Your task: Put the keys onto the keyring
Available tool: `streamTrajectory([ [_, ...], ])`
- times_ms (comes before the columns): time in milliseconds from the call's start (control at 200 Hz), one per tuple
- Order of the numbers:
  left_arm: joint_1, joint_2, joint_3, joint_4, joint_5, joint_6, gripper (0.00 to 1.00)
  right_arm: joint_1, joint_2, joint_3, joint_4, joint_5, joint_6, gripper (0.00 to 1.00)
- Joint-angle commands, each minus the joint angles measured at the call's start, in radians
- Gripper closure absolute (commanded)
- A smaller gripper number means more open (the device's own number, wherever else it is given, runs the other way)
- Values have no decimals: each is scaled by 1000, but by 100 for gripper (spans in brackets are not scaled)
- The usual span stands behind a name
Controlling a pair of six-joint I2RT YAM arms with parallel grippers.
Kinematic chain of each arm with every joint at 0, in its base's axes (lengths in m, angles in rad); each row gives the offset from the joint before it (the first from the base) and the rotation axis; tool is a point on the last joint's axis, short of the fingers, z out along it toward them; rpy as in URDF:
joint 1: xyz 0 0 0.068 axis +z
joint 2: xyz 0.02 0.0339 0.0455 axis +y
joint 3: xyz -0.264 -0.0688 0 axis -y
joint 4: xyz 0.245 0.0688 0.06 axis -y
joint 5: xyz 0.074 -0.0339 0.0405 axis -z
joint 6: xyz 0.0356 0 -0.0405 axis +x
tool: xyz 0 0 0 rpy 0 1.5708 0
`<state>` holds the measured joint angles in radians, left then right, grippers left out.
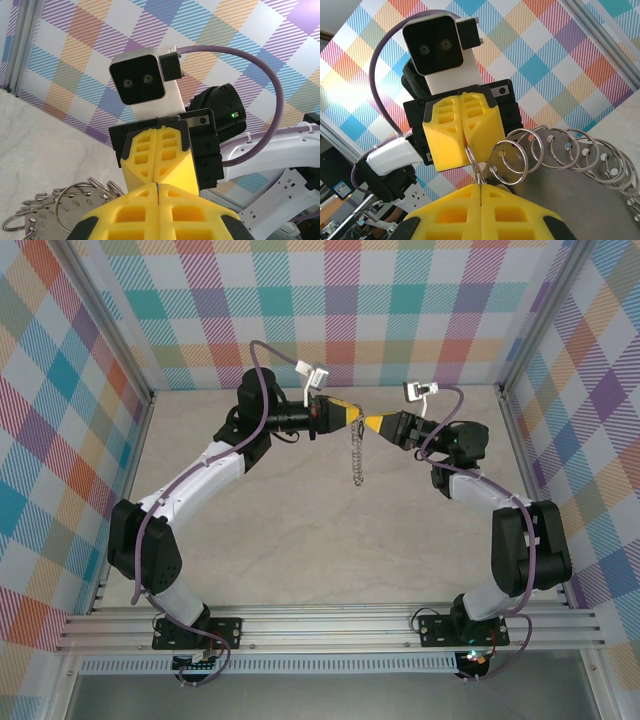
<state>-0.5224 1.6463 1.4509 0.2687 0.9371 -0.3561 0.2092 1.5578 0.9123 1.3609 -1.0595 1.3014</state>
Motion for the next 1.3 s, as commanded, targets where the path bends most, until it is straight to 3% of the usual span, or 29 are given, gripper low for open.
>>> streamTrajectory([
  [0,-14,-16,15,59,3,-12,100,6,-44,-9,22,22,-3,100],
  [385,-15,-58,-29,141,-49,-41,100,10,-154,-125,-165,49,-99,100],
  [900,-25,-65,-88,205,-83,-80,100,102,-117,-71,-207,96,-130,100],
  [1020,-26,-70,-102,218,-107,-92,100,101,-152,-88,-294,113,-176,100],
  [1160,-26,-85,-127,226,-178,-106,100,89,-251,-126,-487,144,-285,72],
  [1295,-25,-98,-157,267,-220,-134,100,53,-395,-153,-709,194,-395,68],
])
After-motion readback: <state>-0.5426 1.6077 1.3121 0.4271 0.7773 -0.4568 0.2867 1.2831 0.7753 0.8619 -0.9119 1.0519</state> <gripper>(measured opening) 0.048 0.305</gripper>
